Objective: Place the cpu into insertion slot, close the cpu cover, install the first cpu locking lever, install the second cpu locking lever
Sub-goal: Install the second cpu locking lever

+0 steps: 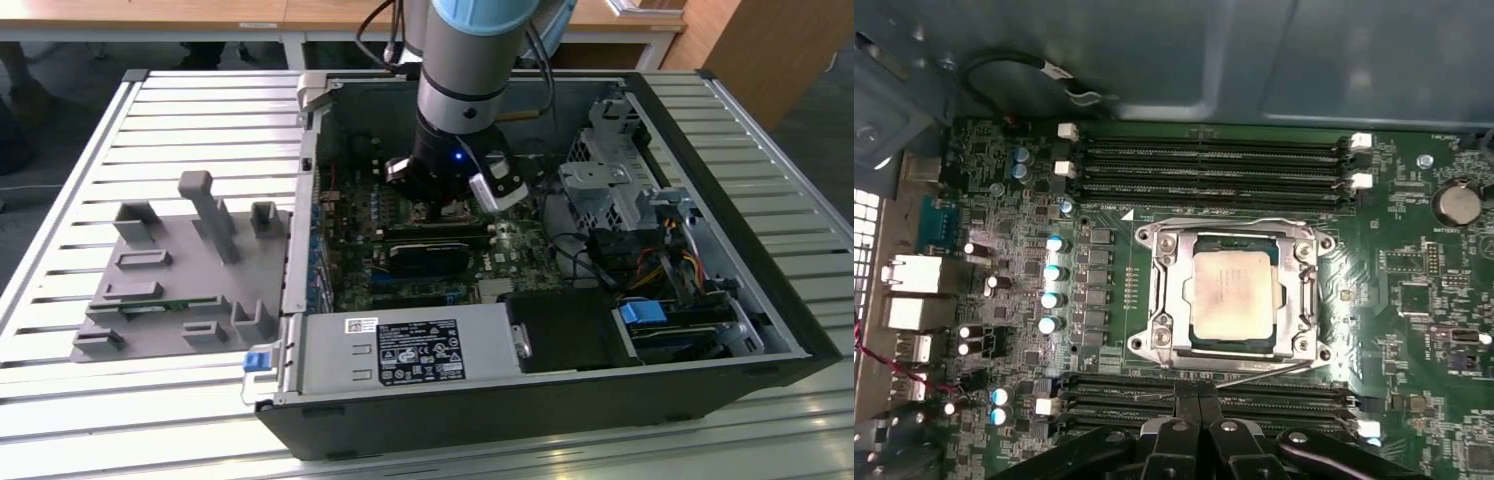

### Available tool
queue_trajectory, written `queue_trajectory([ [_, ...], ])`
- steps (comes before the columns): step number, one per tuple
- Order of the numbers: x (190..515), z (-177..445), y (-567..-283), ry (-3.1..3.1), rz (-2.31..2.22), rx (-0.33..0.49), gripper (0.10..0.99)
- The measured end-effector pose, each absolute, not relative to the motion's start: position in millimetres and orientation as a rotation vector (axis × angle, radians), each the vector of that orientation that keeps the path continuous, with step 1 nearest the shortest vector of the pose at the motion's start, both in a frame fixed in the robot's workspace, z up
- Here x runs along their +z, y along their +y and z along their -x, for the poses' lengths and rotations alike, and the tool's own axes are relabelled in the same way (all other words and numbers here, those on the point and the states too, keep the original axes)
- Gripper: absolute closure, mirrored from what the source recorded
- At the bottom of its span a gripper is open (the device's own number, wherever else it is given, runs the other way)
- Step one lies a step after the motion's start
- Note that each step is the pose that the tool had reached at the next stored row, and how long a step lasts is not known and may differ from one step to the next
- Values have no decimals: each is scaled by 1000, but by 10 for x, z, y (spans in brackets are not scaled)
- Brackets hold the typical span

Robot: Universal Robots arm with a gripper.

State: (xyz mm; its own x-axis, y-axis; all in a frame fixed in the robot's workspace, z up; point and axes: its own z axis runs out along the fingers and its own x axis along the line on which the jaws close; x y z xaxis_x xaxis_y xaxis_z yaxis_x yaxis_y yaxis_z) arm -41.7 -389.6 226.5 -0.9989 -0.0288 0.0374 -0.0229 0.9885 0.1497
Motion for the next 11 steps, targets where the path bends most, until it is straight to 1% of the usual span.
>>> queue_trajectory([
  [8, 2174, 449, -3897, -3092, -40, -242, 980],
  [11, 2160, 470, -3910, -3090, -41, -266, 980],
])
